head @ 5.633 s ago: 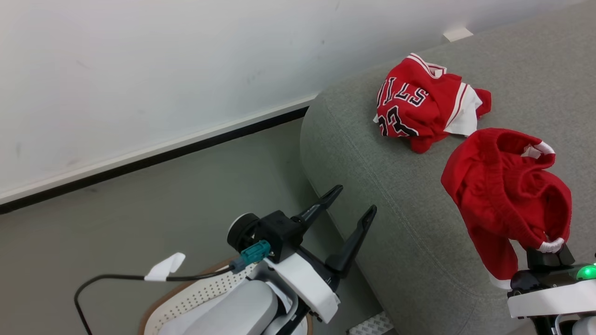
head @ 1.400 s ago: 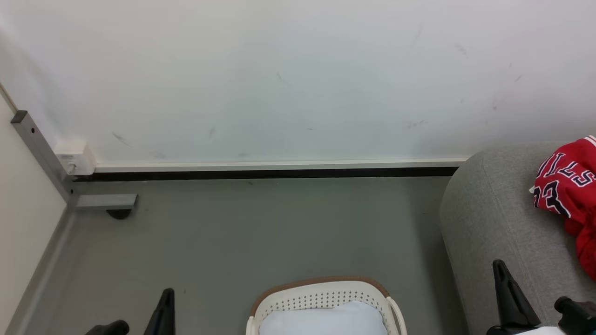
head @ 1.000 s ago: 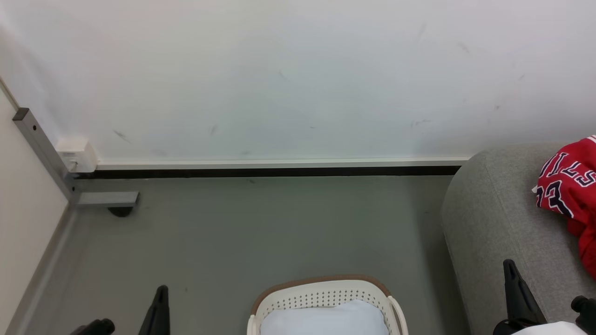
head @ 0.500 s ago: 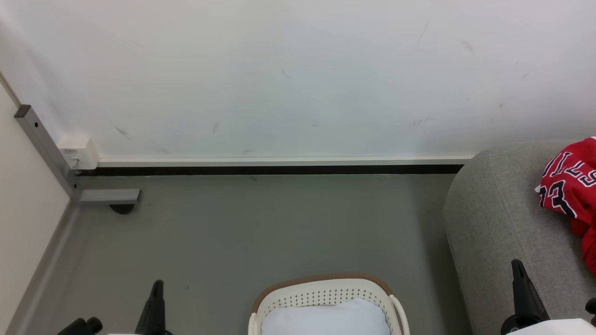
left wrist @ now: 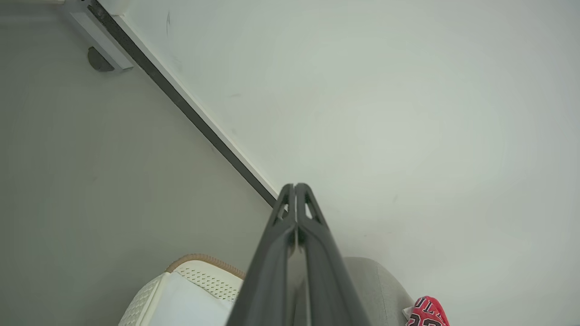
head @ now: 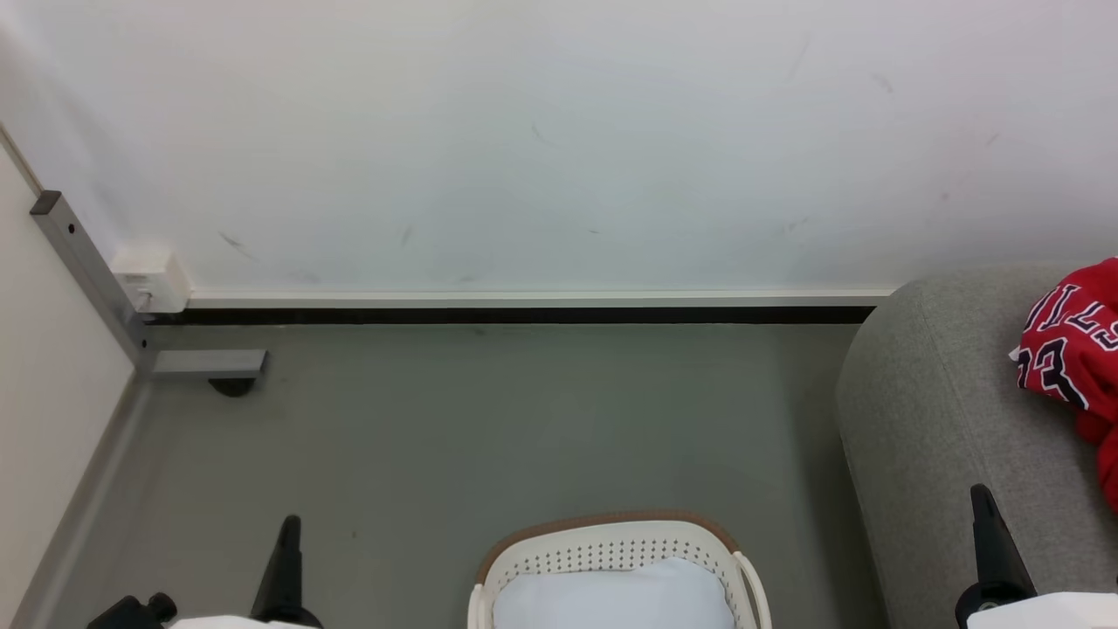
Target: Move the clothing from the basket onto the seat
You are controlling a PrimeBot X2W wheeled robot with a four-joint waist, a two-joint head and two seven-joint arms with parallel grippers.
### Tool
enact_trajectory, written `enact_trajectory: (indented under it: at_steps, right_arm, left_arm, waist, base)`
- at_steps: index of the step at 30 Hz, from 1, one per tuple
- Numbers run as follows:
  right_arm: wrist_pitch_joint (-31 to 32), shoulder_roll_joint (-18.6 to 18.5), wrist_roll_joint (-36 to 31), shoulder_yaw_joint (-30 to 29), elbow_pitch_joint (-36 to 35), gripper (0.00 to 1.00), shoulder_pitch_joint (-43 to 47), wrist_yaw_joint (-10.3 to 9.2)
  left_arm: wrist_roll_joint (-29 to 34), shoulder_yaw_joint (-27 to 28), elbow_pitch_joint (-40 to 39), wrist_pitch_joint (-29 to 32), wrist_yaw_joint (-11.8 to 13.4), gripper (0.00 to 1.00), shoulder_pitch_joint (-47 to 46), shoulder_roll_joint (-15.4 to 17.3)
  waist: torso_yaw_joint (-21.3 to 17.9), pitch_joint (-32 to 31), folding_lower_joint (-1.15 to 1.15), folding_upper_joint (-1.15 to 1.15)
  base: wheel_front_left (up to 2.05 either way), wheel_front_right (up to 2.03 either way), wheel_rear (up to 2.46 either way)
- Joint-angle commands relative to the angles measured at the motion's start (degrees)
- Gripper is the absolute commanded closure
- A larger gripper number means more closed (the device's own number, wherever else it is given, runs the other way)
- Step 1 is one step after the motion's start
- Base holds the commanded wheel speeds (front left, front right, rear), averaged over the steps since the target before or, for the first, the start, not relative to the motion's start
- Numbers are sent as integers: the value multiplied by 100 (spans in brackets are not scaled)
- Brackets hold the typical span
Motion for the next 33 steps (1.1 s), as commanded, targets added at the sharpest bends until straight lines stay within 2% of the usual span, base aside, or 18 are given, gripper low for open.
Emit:
enact_trajectory:
  at_steps: [1,33]
  right_arm:
    - [26,0,160,-45,-81,100,-177,-5]
    - [529,106,1756,-363,-123,100,-239,-8]
  left_arm:
    - [-176,34,-92,43,-29,100,-139,39]
    - [-2040,195,-140,547,-63,100,-279,52]
  waist:
    - [3,3,-1,0]
    - [84,82,-1,0]
  base:
    - [0,0,0]
    - [0,0,0]
